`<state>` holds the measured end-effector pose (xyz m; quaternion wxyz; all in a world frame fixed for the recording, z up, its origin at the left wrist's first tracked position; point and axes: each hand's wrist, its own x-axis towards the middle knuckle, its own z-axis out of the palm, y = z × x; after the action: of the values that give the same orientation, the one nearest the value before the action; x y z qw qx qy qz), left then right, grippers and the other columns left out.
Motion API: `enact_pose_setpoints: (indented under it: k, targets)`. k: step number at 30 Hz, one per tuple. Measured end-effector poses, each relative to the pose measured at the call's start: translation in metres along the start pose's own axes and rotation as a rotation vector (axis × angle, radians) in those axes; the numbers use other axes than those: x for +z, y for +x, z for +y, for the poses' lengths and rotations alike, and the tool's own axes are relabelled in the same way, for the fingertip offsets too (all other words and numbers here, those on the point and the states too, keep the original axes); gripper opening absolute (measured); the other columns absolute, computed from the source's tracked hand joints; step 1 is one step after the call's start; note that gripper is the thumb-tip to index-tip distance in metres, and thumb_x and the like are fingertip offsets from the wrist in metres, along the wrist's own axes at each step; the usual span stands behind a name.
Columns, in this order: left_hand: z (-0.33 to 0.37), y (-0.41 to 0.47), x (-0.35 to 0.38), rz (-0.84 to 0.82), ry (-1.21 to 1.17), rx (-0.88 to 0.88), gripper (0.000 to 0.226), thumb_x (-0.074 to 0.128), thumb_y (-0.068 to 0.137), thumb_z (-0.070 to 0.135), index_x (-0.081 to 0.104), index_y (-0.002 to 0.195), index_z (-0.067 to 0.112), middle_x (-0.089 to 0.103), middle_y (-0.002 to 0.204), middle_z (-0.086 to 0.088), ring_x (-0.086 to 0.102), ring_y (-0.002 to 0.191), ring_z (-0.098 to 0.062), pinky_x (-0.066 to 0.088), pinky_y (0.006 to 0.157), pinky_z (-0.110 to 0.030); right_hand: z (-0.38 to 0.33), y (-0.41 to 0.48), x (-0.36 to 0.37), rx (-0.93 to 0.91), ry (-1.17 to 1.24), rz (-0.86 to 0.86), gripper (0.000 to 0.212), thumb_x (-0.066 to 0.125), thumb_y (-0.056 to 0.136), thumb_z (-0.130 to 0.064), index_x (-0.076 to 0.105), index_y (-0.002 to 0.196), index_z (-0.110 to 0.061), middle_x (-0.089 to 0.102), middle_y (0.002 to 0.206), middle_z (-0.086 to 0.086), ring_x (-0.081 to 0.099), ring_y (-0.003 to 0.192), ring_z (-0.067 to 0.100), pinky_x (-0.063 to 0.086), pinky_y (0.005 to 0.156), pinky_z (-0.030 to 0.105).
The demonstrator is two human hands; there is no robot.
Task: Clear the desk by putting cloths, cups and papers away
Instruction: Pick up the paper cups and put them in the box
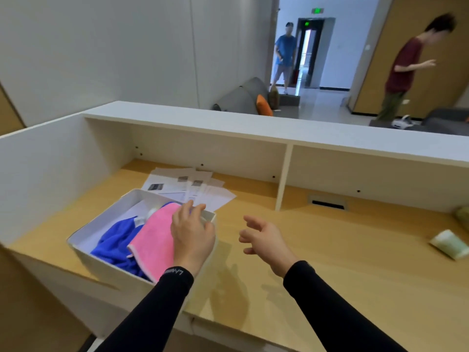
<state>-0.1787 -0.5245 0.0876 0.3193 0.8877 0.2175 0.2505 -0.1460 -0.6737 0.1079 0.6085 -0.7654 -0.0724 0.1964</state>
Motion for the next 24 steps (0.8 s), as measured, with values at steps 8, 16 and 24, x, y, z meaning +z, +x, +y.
enact_pose_setpoints:
  k: [8,16,24]
  targets:
    - [0.117,-0.022,0.065,-0.094,-0.226,0.168,0.029,0.054,0.088,0.013,0.060,0.116,0.016,0.059,0.122,0.001,0.047,0.119,-0.016,0.031,0.097,-0.022,0.009,-0.012,-0.126,-0.033,0.086,0.172,0.047,0.053,0.089,-0.010,0.047,0.135,-0.019,0.050,0.132,0.005,0.060,0.104,0.018,0.055,0.083,0.033]
    - [0.251,-0.085,0.175,-0.359,-0.393,0.138,0.029,0.050,0.092,0.017,0.057,0.120,0.016,0.058,0.114,0.003,0.051,0.105,-0.011,0.040,0.087,-0.024,0.063,-0.055,-0.305,0.016,0.133,0.418,0.043,0.052,0.089,-0.009,0.049,0.131,-0.017,0.053,0.129,0.009,0.060,0.102,0.020,0.055,0.087,0.039]
    - [0.347,-0.157,0.284,-0.661,-0.365,0.217,0.030,0.052,0.091,0.018,0.057,0.121,0.018,0.058,0.116,0.004,0.050,0.106,-0.009,0.040,0.088,-0.024,0.134,-0.096,-0.431,0.172,0.263,0.667,0.044,0.051,0.088,-0.007,0.049,0.132,-0.013,0.054,0.121,0.009,0.059,0.099,0.020,0.054,0.082,0.036]
